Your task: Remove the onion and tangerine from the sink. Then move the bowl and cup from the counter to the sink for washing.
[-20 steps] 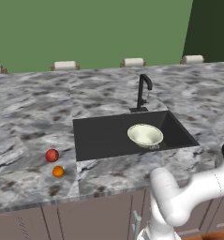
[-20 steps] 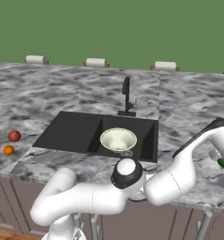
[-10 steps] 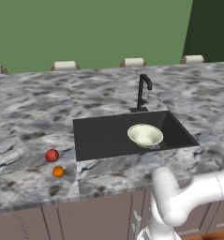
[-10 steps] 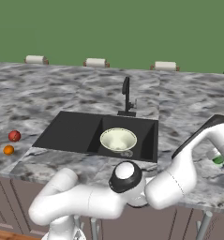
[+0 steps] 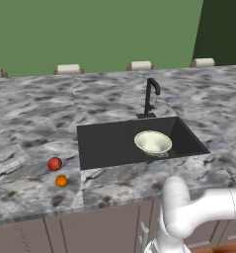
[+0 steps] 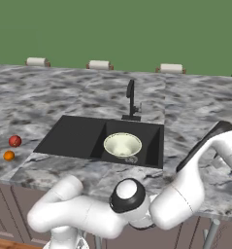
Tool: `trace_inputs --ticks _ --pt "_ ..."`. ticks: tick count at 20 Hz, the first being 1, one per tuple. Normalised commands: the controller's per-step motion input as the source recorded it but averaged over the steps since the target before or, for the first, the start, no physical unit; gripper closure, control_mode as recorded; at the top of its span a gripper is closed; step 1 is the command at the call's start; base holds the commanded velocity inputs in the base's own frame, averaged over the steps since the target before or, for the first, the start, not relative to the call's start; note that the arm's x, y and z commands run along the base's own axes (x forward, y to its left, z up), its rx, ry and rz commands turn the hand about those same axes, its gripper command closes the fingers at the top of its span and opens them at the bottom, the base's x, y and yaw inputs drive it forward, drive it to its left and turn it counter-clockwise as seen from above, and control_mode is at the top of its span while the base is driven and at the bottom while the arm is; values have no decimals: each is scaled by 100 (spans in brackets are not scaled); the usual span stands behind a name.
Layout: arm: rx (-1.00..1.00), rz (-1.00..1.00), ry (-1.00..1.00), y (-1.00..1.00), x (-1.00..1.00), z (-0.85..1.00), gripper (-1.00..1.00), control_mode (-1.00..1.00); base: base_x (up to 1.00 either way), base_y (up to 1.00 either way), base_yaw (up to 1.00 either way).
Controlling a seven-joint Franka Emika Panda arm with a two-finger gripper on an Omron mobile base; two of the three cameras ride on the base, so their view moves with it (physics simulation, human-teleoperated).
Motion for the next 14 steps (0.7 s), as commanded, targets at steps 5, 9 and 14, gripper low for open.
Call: trace_inputs --ticks 5,9,14 --pt "-24 12 -6 43 0 3 100 -100 0 0 0" --pt "-20 5 0 40 4 12 100 -100 0 0 0" --pt "-14 4 4 37 8 20 100 -100 0 0 0"
